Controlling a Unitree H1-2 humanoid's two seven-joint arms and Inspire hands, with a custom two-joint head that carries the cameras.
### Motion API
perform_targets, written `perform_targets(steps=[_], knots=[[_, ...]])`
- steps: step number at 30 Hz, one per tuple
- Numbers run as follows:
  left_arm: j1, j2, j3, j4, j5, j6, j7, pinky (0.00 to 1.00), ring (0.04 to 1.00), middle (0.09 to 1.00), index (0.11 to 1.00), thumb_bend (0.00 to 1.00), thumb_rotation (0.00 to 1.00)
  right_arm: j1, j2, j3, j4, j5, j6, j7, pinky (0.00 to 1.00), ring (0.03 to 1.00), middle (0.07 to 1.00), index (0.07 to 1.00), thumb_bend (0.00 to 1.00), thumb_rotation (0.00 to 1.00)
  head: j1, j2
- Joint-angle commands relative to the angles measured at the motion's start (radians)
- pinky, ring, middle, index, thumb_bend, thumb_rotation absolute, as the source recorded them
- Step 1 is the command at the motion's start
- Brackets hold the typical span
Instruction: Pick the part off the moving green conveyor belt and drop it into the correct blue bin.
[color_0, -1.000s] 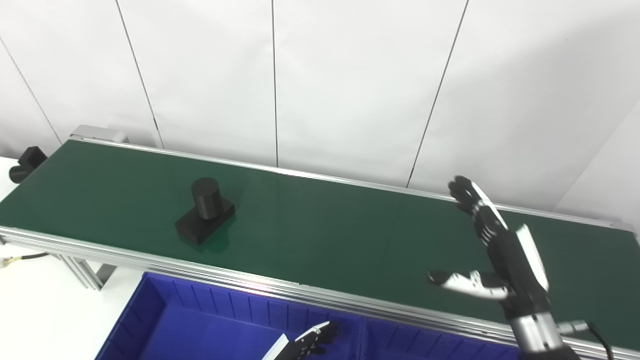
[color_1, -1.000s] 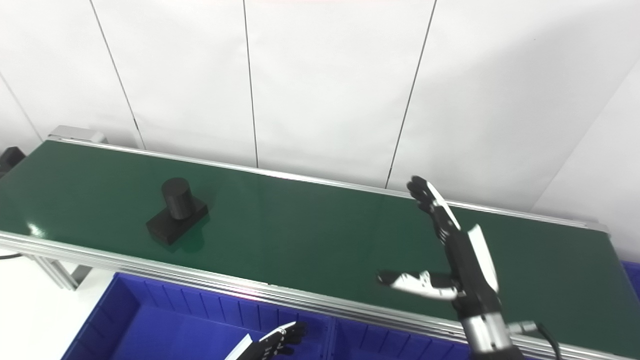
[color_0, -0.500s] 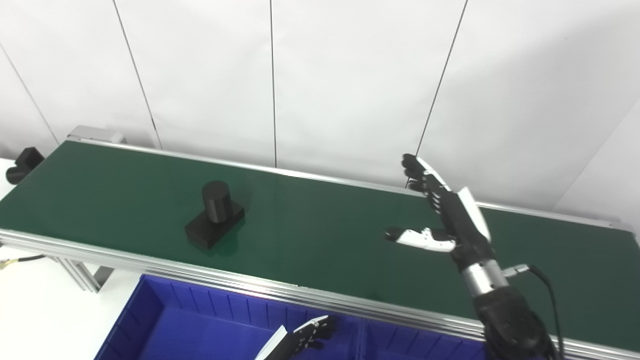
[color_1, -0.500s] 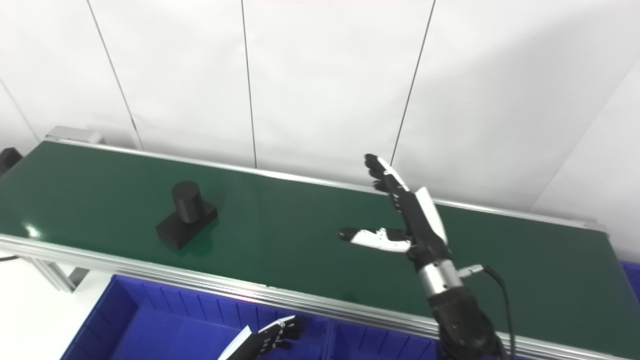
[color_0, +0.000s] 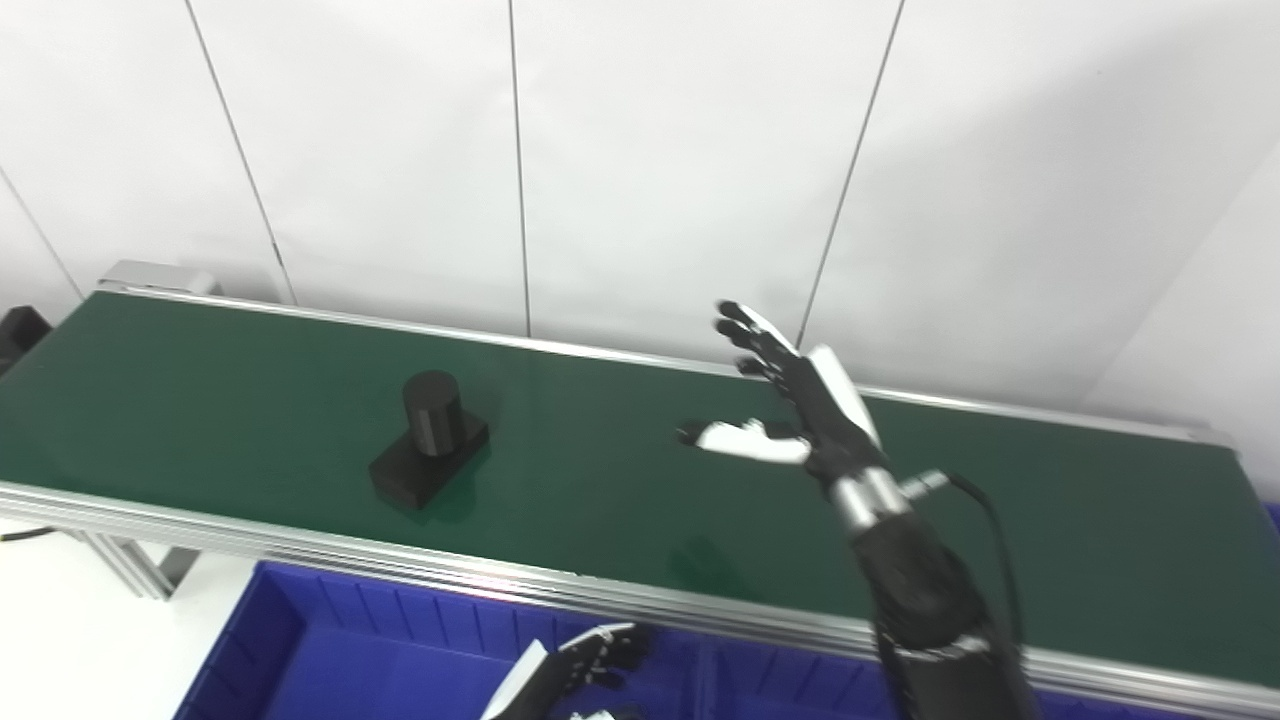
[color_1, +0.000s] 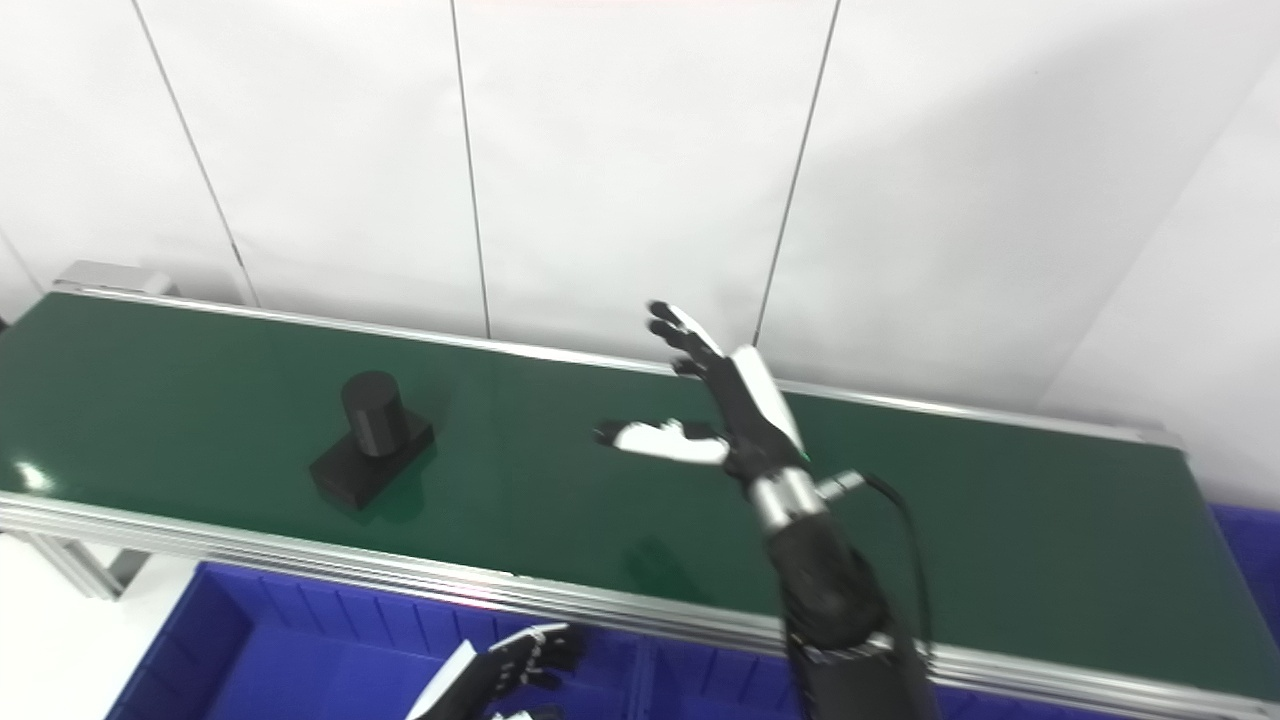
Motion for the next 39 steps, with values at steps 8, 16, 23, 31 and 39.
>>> perform_targets(steps=[8,16,23,31,39], knots=[[-0.006,0.018,0.033,-0.042,-0.031,-0.037,-0.065,0.70,0.767,0.798,0.786,0.72,0.80,-0.128,0.067,0.027,0.108,-0.049,0.038,-0.051,0.83,0.893,0.911,0.931,0.97,0.50,-0.056,0.013],[-0.002,0.027,0.055,-0.044,-0.036,-0.037,-0.104,0.70,0.748,0.772,0.767,0.70,0.83,-0.190,0.115,0.057,0.254,-0.081,0.026,-0.094,0.80,0.870,0.907,0.932,0.96,0.51,-0.122,0.010],[0.000,0.038,0.042,-0.049,-0.016,-0.037,-0.116,0.70,0.743,0.763,0.760,0.68,0.88,-0.238,0.141,0.060,0.396,-0.069,-0.020,-0.124,0.79,0.872,0.917,0.924,0.97,0.48,-0.093,0.011],[0.006,0.042,0.004,-0.067,0.005,-0.037,-0.091,0.68,0.727,0.751,0.750,0.69,0.87,-0.277,0.162,0.081,0.510,-0.074,-0.059,-0.155,0.74,0.847,0.913,0.931,0.99,0.48,-0.007,0.011],[-0.008,0.054,-0.062,-0.077,0.032,-0.037,-0.042,0.67,0.726,0.755,0.752,0.72,0.86,-0.297,0.170,0.114,0.567,-0.091,-0.081,-0.180,0.75,0.862,0.920,0.932,1.00,0.47,0.086,0.010]])
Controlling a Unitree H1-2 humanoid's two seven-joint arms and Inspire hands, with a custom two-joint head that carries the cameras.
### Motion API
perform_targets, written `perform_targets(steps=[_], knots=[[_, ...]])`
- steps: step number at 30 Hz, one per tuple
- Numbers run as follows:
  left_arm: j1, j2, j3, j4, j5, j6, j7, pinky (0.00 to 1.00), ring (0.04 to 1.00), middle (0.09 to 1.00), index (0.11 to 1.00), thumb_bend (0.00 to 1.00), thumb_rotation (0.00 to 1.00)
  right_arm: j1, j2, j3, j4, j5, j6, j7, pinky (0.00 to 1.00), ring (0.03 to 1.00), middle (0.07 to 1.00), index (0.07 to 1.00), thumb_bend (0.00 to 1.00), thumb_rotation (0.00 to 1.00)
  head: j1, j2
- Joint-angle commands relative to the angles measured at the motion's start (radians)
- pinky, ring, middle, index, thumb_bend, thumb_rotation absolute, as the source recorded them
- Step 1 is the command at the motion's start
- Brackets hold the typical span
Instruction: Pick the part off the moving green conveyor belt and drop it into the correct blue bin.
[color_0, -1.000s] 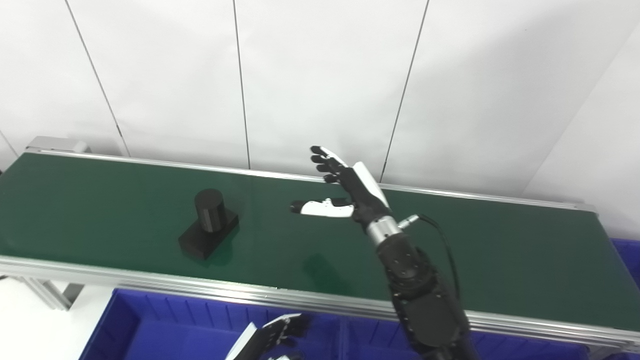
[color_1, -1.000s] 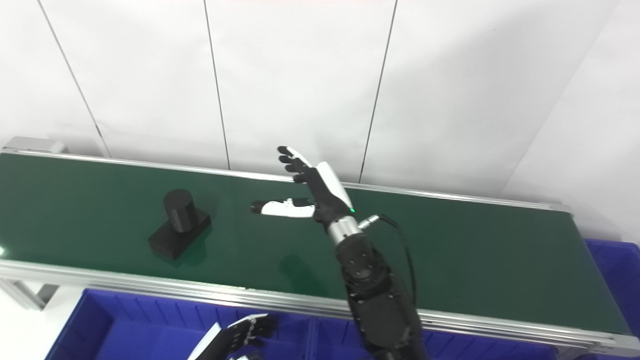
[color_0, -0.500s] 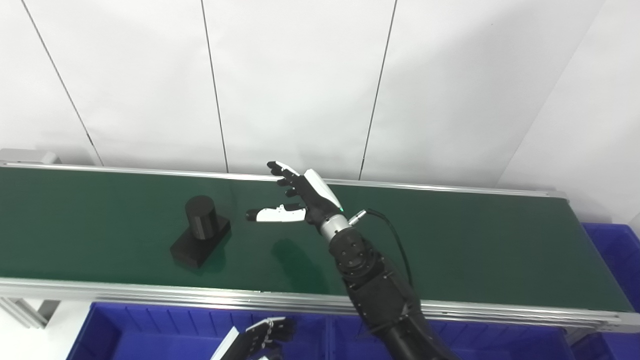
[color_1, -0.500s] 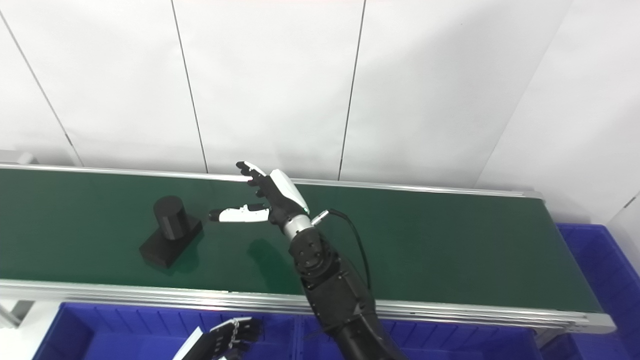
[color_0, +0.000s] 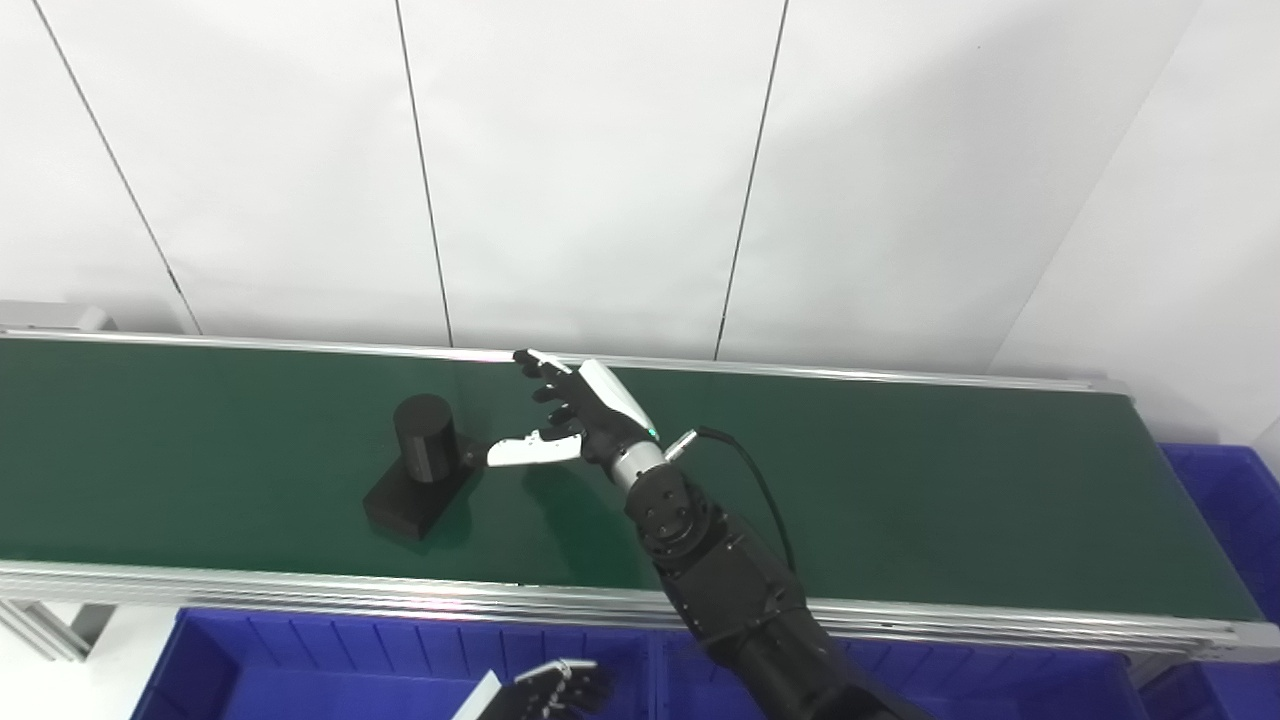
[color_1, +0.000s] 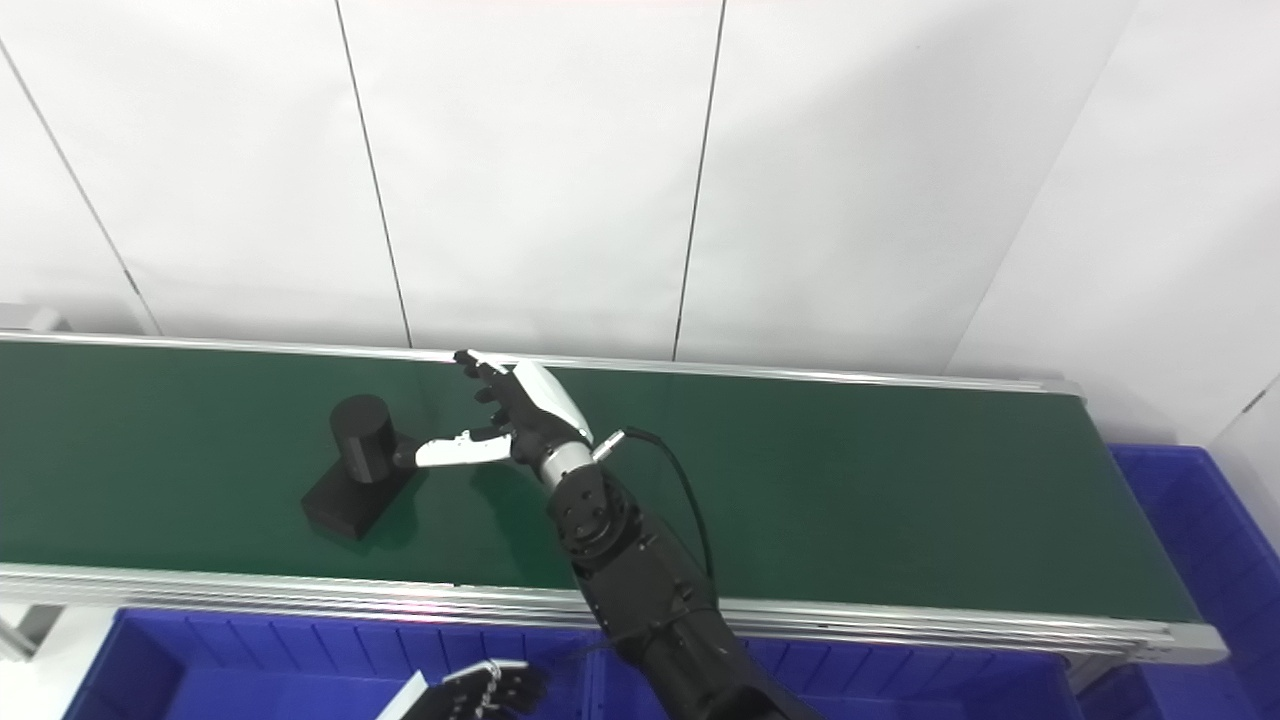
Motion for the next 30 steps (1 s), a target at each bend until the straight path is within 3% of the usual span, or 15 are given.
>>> perform_targets(steps=[1,12,21,30], knots=[[-0.019,0.002,-0.014,-0.039,0.013,-0.037,0.029,0.66,0.724,0.753,0.750,0.73,0.85,-0.059,0.018,0.004,-0.016,-0.002,-0.071,-0.026,0.75,0.866,0.922,0.931,1.00,0.46,0.021,0.001],[-0.018,-0.006,-0.071,-0.051,0.041,-0.037,0.099,0.65,0.710,0.738,0.742,0.77,0.80,-0.079,0.036,0.024,0.073,-0.013,-0.127,-0.075,0.78,0.881,0.927,0.941,1.00,0.43,0.086,-0.001],[-0.010,-0.012,-0.095,-0.065,0.046,-0.037,0.117,0.64,0.715,0.740,0.736,0.77,0.77,-0.115,0.051,0.039,0.168,-0.033,-0.171,-0.136,0.80,0.887,0.930,0.947,0.99,0.39,0.113,0.004],[-0.002,-0.018,-0.110,-0.077,0.037,-0.037,0.113,0.66,0.731,0.759,0.750,0.79,0.76,-0.153,0.087,0.033,0.315,-0.027,-0.250,-0.225,0.74,0.827,0.866,0.887,0.97,0.28,0.114,0.016]])
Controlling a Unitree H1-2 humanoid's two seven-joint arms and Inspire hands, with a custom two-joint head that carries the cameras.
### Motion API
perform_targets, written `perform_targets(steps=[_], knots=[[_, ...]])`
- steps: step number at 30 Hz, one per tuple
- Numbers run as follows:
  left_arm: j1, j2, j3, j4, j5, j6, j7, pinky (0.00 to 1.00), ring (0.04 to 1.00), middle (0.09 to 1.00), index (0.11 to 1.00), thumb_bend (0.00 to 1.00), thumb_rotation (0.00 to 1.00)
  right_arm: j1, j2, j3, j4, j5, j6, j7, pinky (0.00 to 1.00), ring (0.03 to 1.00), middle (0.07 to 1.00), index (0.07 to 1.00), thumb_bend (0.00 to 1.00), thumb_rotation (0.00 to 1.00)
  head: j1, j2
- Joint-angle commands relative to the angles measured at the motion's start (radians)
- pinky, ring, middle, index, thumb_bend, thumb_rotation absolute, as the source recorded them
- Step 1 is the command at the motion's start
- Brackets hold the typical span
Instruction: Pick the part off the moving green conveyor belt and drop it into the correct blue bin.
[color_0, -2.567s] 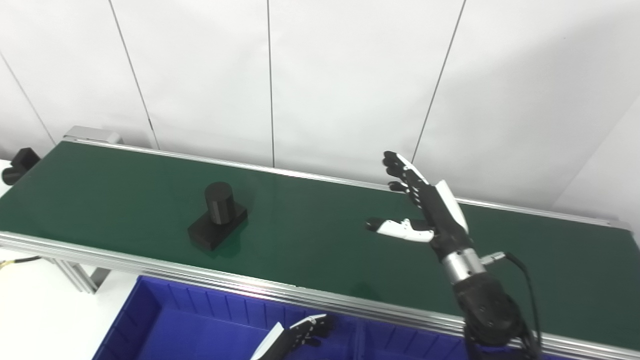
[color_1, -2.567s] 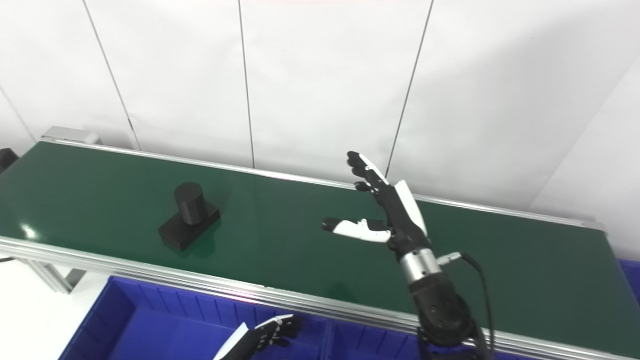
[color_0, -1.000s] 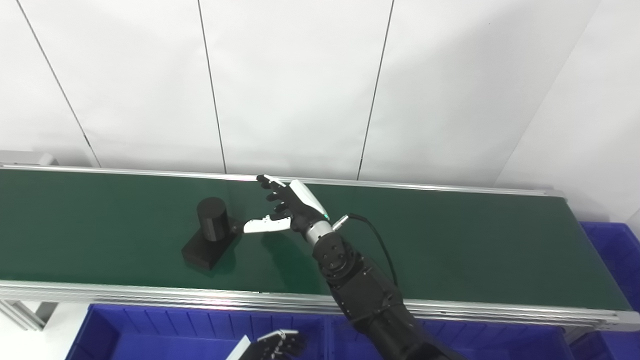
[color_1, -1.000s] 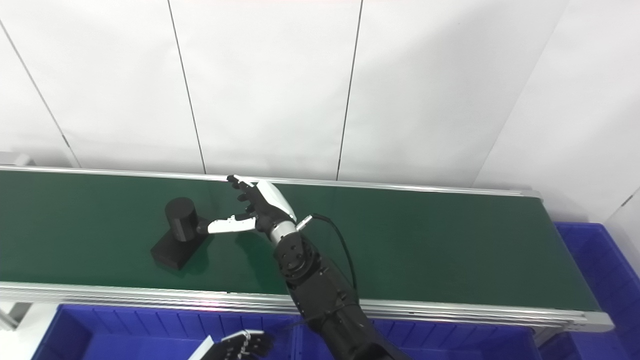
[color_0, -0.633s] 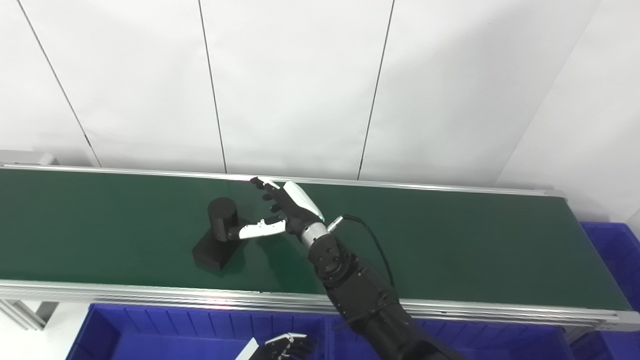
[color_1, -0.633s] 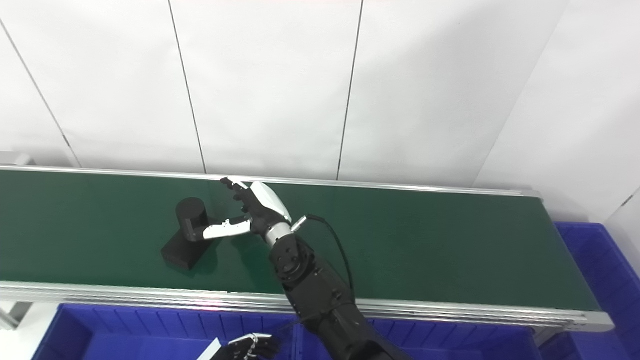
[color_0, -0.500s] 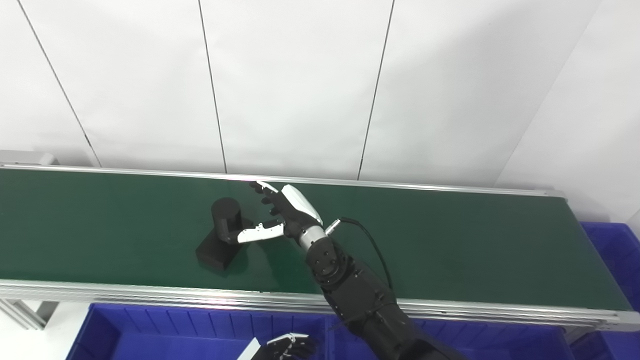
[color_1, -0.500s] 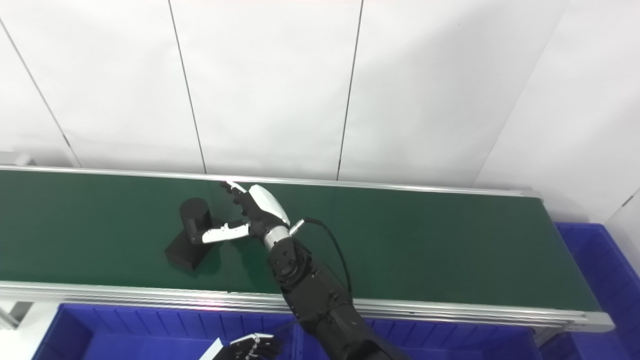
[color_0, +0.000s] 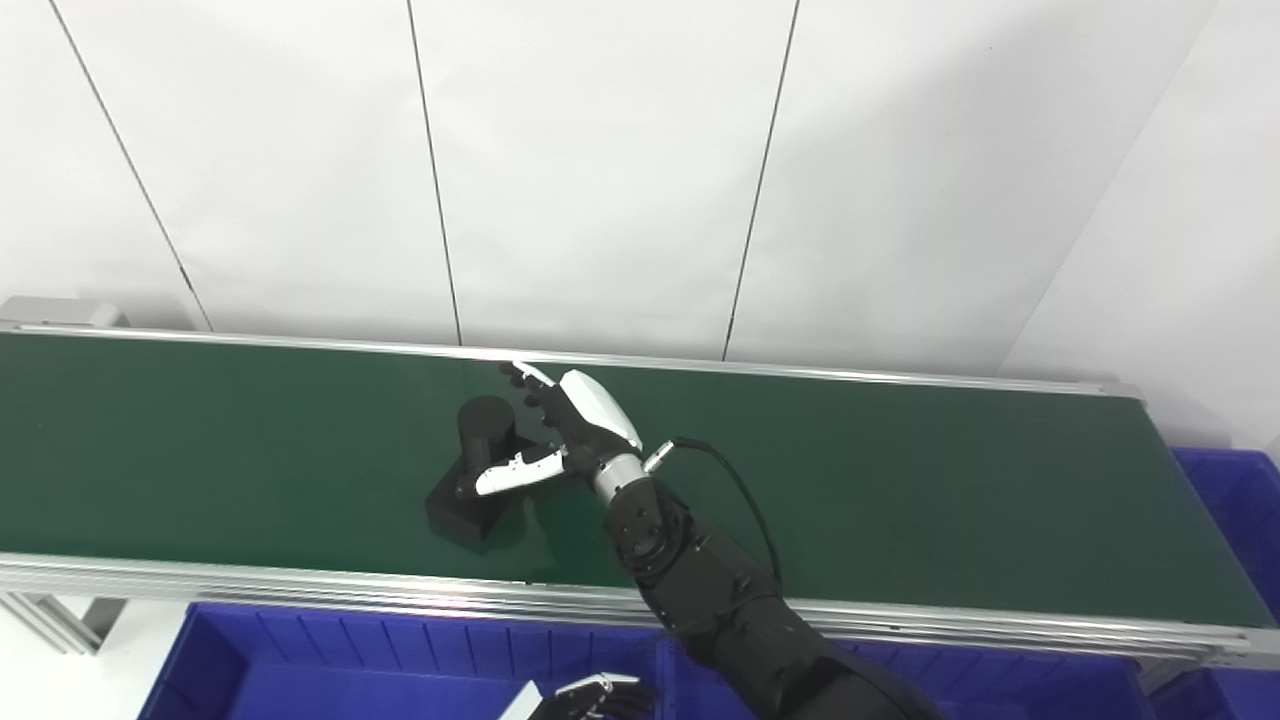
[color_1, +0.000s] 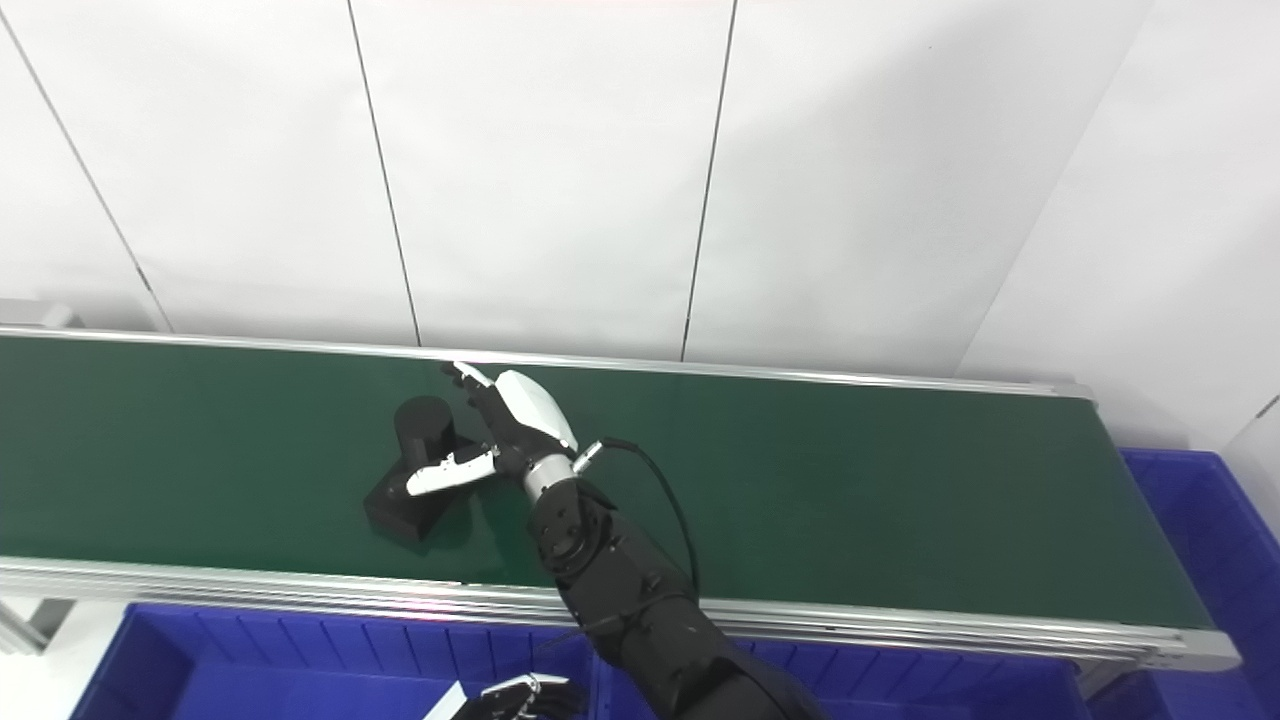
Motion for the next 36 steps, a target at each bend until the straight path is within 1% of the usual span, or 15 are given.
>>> perform_targets(steps=[1,4,8,10,12,13,15,18,21,22,24,28,30,32,36], knots=[[-0.003,-0.010,-0.003,-0.038,-0.007,-0.037,0.010,0.65,0.728,0.758,0.749,0.79,0.76,-0.060,0.032,-0.007,0.009,0.006,-0.070,-0.052,0.70,0.797,0.842,0.875,0.96,0.26,0.001,0.000],[0.001,-0.011,-0.001,-0.047,-0.006,-0.037,0.002,0.66,0.735,0.762,0.755,0.80,0.76,-0.063,0.043,-0.013,0.041,0.012,-0.092,-0.081,0.59,0.698,0.810,0.849,0.92,0.23,-0.003,0.005],[0.009,-0.012,0.003,-0.057,0.000,-0.037,0.000,0.68,0.743,0.759,0.751,0.82,0.77,-0.068,0.058,-0.027,0.081,0.028,-0.126,-0.103,0.43,0.525,0.676,0.798,0.83,0.15,-0.014,0.008],[0.013,-0.013,0.005,-0.061,0.000,-0.037,0.001,0.69,0.741,0.755,0.750,0.81,0.76,-0.068,0.061,-0.028,0.096,0.031,-0.142,-0.115,0.54,0.629,0.719,0.757,0.75,0.07,-0.015,0.009],[0.017,-0.014,0.008,-0.065,0.001,-0.037,-0.002,0.69,0.742,0.756,0.748,0.82,0.75,-0.065,0.062,-0.032,0.105,0.037,-0.150,-0.134,0.55,0.626,0.703,0.723,0.70,0.02,-0.015,0.011],[0.018,-0.014,0.009,-0.067,0.002,-0.037,-0.003,0.69,0.744,0.758,0.749,0.81,0.75,-0.064,0.063,-0.035,0.109,0.039,-0.150,-0.142,0.47,0.514,0.612,0.632,0.61,0.01,-0.015,0.012],[0.019,-0.013,0.010,-0.072,0.003,-0.037,-0.002,0.68,0.744,0.758,0.748,0.80,0.75,-0.059,0.062,-0.045,0.113,0.046,-0.154,-0.169,0.35,0.424,0.537,0.531,0.53,0.00,-0.017,0.013],[0.020,-0.012,0.013,-0.071,0.004,-0.037,-0.006,0.68,0.745,0.761,0.749,0.82,0.76,-0.053,0.063,-0.064,0.111,0.061,-0.143,-0.196,0.20,0.411,0.499,0.491,0.51,0.00,-0.020,0.013],[0.015,-0.007,0.010,-0.070,0.009,-0.037,-0.006,0.68,0.744,0.764,0.752,0.80,0.77,-0.045,0.063,-0.081,0.111,0.072,-0.153,-0.227,0.16,0.408,0.497,0.487,0.51,0.00,-0.026,0.013],[0.013,-0.004,0.010,-0.068,0.010,-0.037,-0.007,0.68,0.745,0.765,0.754,0.81,0.77,-0.043,0.063,-0.085,0.110,0.076,-0.152,-0.236,0.14,0.293,0.484,0.486,0.52,0.00,-0.028,0.014],[0.010,-0.001,0.010,-0.069,0.009,-0.037,-0.008,0.68,0.745,0.765,0.756,0.81,0.79,-0.038,0.061,-0.088,0.103,0.076,-0.142,-0.249,0.11,0.189,0.473,0.486,0.52,0.00,-0.030,0.012],[0.006,0.004,0.013,-0.065,0.004,-0.037,-0.012,0.68,0.742,0.763,0.755,0.82,0.80,-0.025,0.055,-0.089,0.101,0.075,-0.158,-0.281,0.13,0.192,0.471,0.486,0.52,0.00,-0.038,0.013],[0.004,0.008,0.013,-0.066,0.003,-0.037,-0.010,0.68,0.741,0.763,0.753,0.79,0.77,-0.014,0.051,-0.088,0.089,0.073,-0.173,-0.294,0.20,0.284,0.437,0.496,0.52,0.00,-0.046,0.014],[0.001,0.012,0.014,-0.067,0.006,-0.037,-0.009,0.67,0.738,0.763,0.756,0.77,0.77,-0.002,0.047,-0.090,0.074,0.074,-0.188,-0.305,0.29,0.409,0.504,0.480,0.51,0.00,-0.055,0.017],[0.000,0.021,0.013,-0.069,-0.002,-0.037,-0.005,0.68,0.735,0.758,0.757,0.75,0.77,0.057,0.032,-0.098,-0.040,0.075,-0.204,-0.314,0.33,0.422,0.539,0.491,0.51,0.00,-0.087,0.036]])
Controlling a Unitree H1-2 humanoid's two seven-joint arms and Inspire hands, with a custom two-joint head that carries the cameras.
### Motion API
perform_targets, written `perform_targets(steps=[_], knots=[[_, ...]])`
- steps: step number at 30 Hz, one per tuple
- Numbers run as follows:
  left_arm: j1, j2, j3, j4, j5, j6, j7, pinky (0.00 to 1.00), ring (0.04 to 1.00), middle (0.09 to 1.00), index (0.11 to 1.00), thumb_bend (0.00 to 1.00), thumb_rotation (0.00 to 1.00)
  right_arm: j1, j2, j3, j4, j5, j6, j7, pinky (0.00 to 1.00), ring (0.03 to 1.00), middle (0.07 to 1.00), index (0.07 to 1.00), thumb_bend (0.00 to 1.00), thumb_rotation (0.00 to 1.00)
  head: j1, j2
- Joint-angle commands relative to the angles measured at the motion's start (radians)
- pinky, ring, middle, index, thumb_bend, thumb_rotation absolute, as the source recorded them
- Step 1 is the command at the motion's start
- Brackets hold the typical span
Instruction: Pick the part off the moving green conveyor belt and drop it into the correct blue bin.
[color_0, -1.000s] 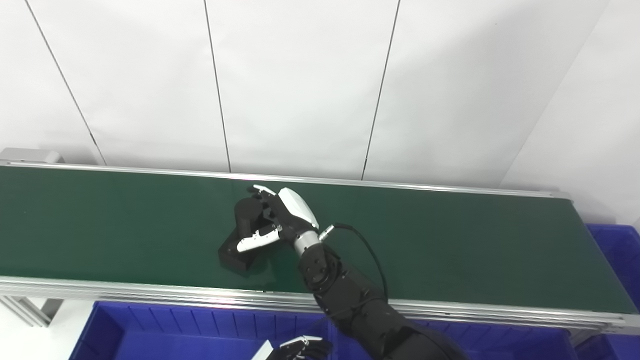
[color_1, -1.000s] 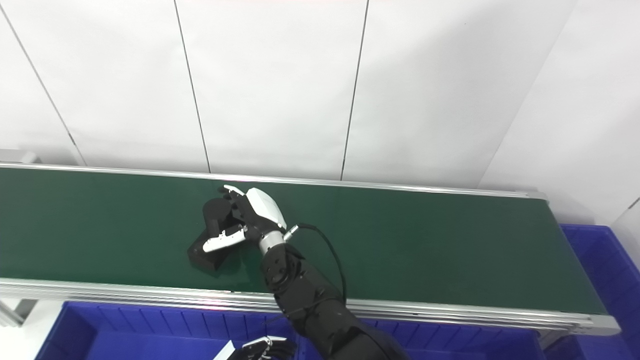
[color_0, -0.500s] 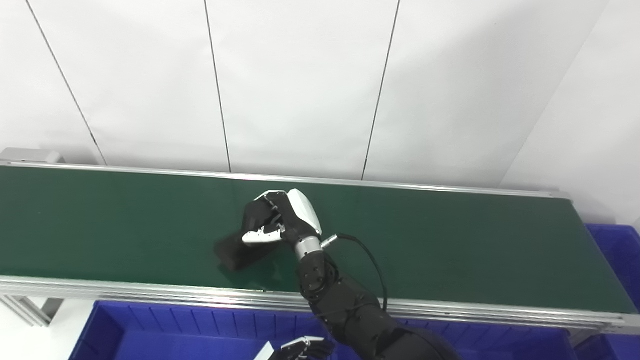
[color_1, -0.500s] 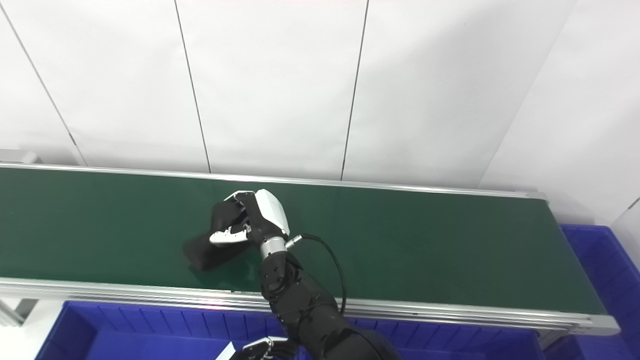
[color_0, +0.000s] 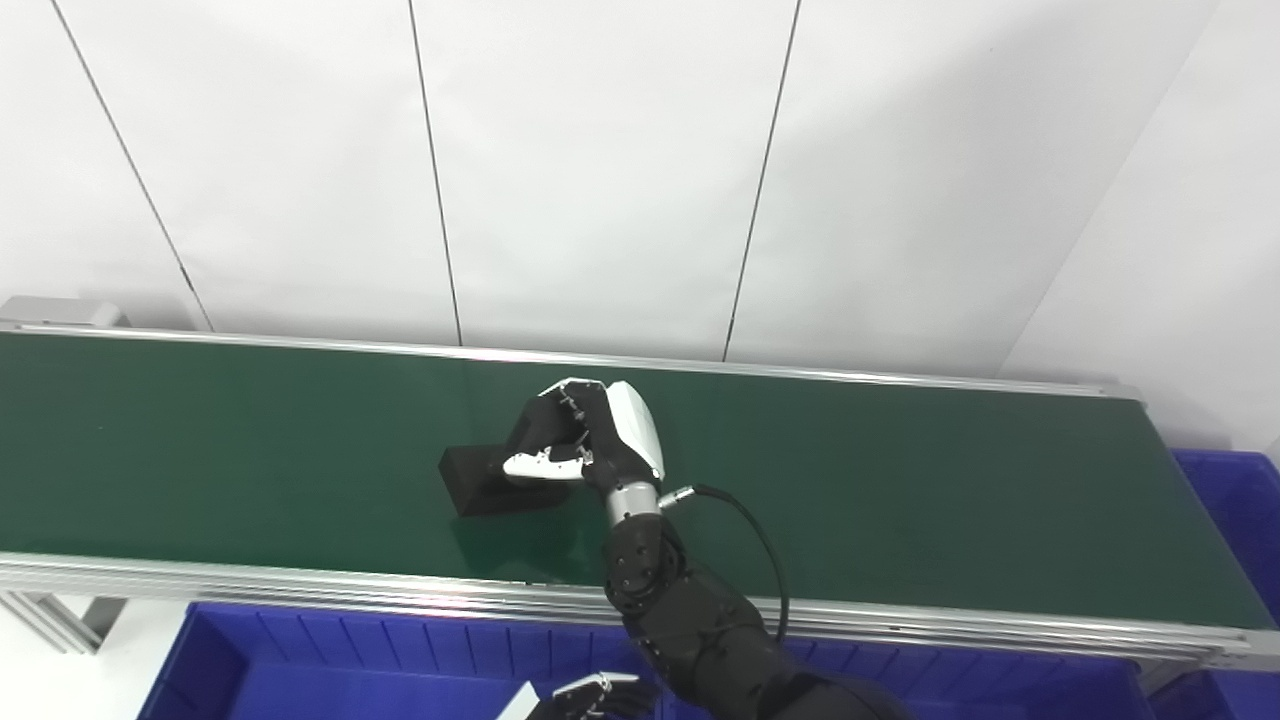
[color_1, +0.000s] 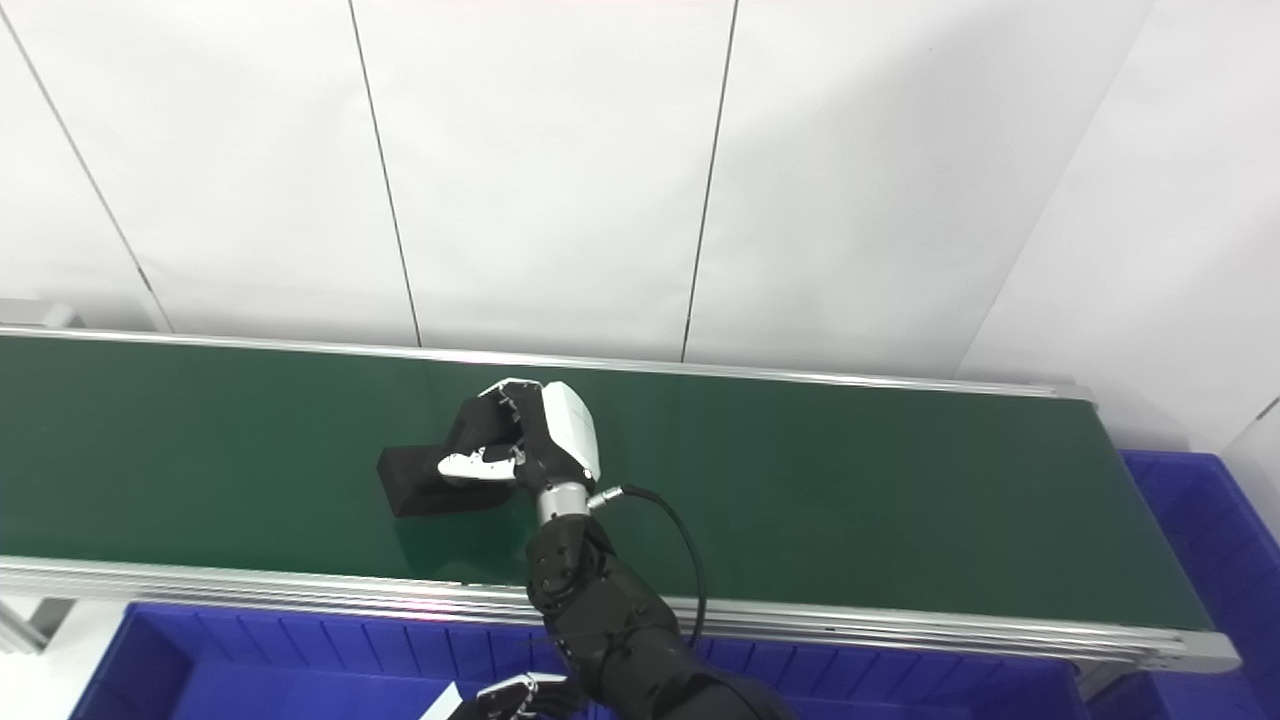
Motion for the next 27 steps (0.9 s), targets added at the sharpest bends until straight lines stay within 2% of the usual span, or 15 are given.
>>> perform_targets(steps=[1,5,6,7,8,9,10,11,12,14,15,20,21,23,27], knots=[[-0.018,0.008,0.000,-0.022,-0.005,-0.037,0.004,0.68,0.735,0.758,0.758,0.74,0.77,0.008,-0.002,-0.008,-0.120,-0.003,-0.056,-0.022,0.33,0.437,0.540,0.482,0.51,0.00,-0.012,0.008],[-0.021,0.014,0.005,-0.026,-0.021,-0.037,0.004,0.69,0.735,0.757,0.764,0.74,0.79,0.157,-0.036,-0.024,-0.450,-0.009,0.043,0.033,0.40,0.434,0.568,0.462,0.51,0.00,-0.076,0.046],[-0.020,0.014,0.009,-0.028,-0.027,-0.037,-0.002,0.70,0.737,0.760,0.767,0.75,0.79,0.181,-0.039,-0.028,-0.506,-0.012,0.070,0.043,0.35,0.444,0.561,0.457,0.51,0.00,-0.076,0.046],[-0.018,0.013,0.017,-0.032,-0.034,-0.037,-0.003,0.70,0.738,0.761,0.768,0.76,0.80,0.228,-0.047,-0.037,-0.606,-0.004,0.091,0.061,0.34,0.448,0.559,0.456,0.51,0.00,-0.090,0.076],[-0.017,0.012,0.022,-0.035,-0.039,-0.037,-0.004,0.69,0.736,0.761,0.770,0.75,0.79,0.260,-0.052,-0.043,-0.675,0.001,0.106,0.075,0.28,0.446,0.555,0.454,0.51,0.00,-0.090,0.076],[-0.014,0.010,0.032,-0.041,-0.041,-0.037,-0.001,0.68,0.735,0.762,0.772,0.75,0.79,0.304,-0.066,-0.049,-0.764,0.006,0.126,0.098,0.24,0.444,0.553,0.452,0.51,0.00,-0.099,0.107],[-0.012,0.009,0.039,-0.045,-0.041,-0.037,0.000,0.68,0.733,0.764,0.772,0.76,0.80,0.335,-0.074,-0.054,-0.826,0.009,0.142,0.118,0.38,0.456,0.550,0.448,0.51,0.00,-0.099,0.107],[-0.008,0.009,0.050,-0.057,-0.046,-0.037,-0.005,0.68,0.733,0.764,0.772,0.76,0.80,0.371,-0.087,-0.061,-0.900,0.008,0.169,0.139,0.39,0.457,0.550,0.448,0.51,0.00,-0.102,0.140],[-0.004,0.008,0.059,-0.066,-0.050,-0.037,-0.010,0.68,0.739,0.768,0.774,0.74,0.79,0.397,-0.096,-0.066,-0.951,0.007,0.189,0.155,0.43,0.459,0.551,0.447,0.51,0.00,-0.102,0.140],[0.001,0.006,0.075,-0.084,-0.049,-0.037,-0.012,0.68,0.741,0.770,0.774,0.71,0.79,0.457,-0.117,-0.081,-1.069,0.009,0.227,0.189,0.43,0.448,0.555,0.447,0.51,0.00,-0.093,0.172],[0.003,0.005,0.082,-0.091,-0.049,-0.037,-0.014,0.69,0.742,0.771,0.774,0.70,0.79,0.483,-0.124,-0.088,-1.115,0.015,0.239,0.203,0.39,0.451,0.554,0.447,0.51,0.00,-0.084,0.185],[0.032,-0.031,0.138,-0.113,-0.077,-0.037,-0.040,0.70,0.755,0.779,0.777,0.69,0.77,0.617,-0.150,-0.131,-1.326,0.042,0.336,0.271,0.35,0.453,0.552,0.445,0.51,0.00,-0.056,0.223],[0.037,-0.037,0.147,-0.117,-0.076,-0.037,-0.045,0.72,0.766,0.785,0.785,0.70,0.78,0.633,-0.154,-0.136,-1.350,0.044,0.349,0.283,0.41,0.448,0.553,0.444,0.51,0.00,-0.055,0.225],[0.046,-0.046,0.162,-0.128,-0.070,-0.037,-0.053,0.73,0.775,0.793,0.795,0.70,0.79,0.669,-0.171,-0.144,-1.398,0.040,0.360,0.304,0.45,0.459,0.549,0.444,0.51,0.00,-0.044,0.238],[0.061,-0.067,0.192,-0.154,-0.058,-0.037,-0.060,0.77,0.811,0.820,0.822,0.68,0.78,0.743,-0.206,-0.158,-1.456,0.036,0.346,0.332,0.44,0.453,0.553,0.453,0.51,0.00,-0.035,0.257]])
